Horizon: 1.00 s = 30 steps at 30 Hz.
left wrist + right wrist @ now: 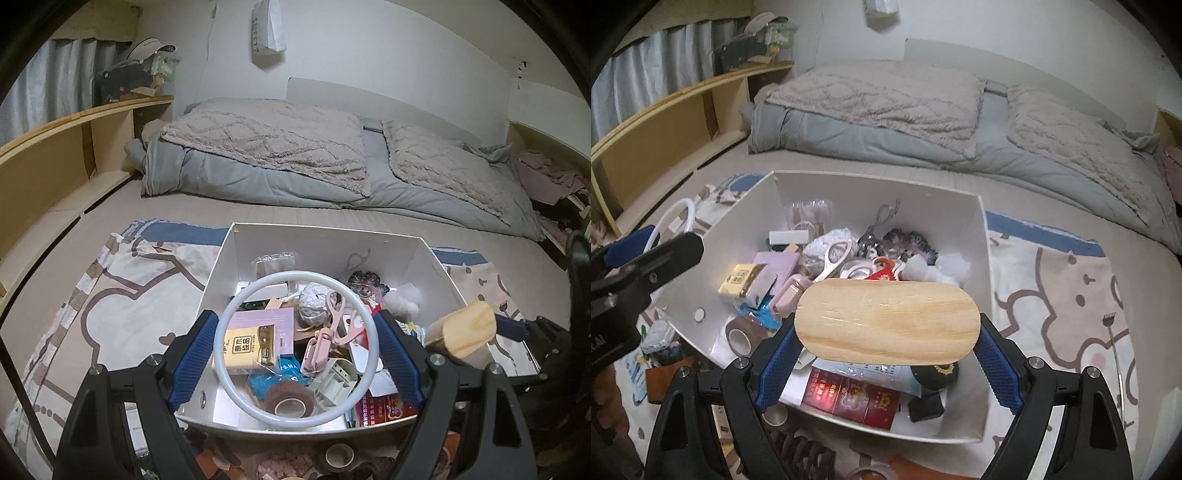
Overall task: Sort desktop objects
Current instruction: 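Lower both grippers into the box and open them to release the items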
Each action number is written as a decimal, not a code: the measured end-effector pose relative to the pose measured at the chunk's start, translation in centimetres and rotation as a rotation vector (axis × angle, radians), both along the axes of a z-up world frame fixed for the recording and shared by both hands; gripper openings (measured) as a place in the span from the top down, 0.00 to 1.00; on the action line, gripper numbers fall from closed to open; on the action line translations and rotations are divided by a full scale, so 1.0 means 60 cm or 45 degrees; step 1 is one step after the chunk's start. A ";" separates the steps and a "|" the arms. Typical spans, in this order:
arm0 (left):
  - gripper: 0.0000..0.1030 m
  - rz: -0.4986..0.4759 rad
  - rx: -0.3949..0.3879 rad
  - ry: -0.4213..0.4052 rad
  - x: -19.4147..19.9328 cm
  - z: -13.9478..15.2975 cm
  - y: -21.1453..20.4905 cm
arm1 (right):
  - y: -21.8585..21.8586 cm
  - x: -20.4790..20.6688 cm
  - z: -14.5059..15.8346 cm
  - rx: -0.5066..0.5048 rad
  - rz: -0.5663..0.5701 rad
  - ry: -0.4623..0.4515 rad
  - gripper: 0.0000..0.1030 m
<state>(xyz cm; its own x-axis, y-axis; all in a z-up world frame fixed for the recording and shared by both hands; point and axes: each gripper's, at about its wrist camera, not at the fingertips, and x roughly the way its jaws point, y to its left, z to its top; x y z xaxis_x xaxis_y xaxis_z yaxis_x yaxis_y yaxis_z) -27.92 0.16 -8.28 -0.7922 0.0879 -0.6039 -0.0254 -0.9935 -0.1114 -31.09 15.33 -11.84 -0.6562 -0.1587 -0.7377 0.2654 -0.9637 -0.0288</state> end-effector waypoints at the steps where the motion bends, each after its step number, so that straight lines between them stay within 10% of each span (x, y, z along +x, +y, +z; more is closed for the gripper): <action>1: 0.18 -0.001 0.002 -0.004 -0.002 -0.003 0.000 | -0.002 -0.004 -0.005 0.002 0.006 -0.011 0.13; 30: 0.18 -0.032 0.029 -0.080 -0.034 -0.040 0.010 | -0.020 -0.033 -0.065 -0.002 0.009 -0.166 0.03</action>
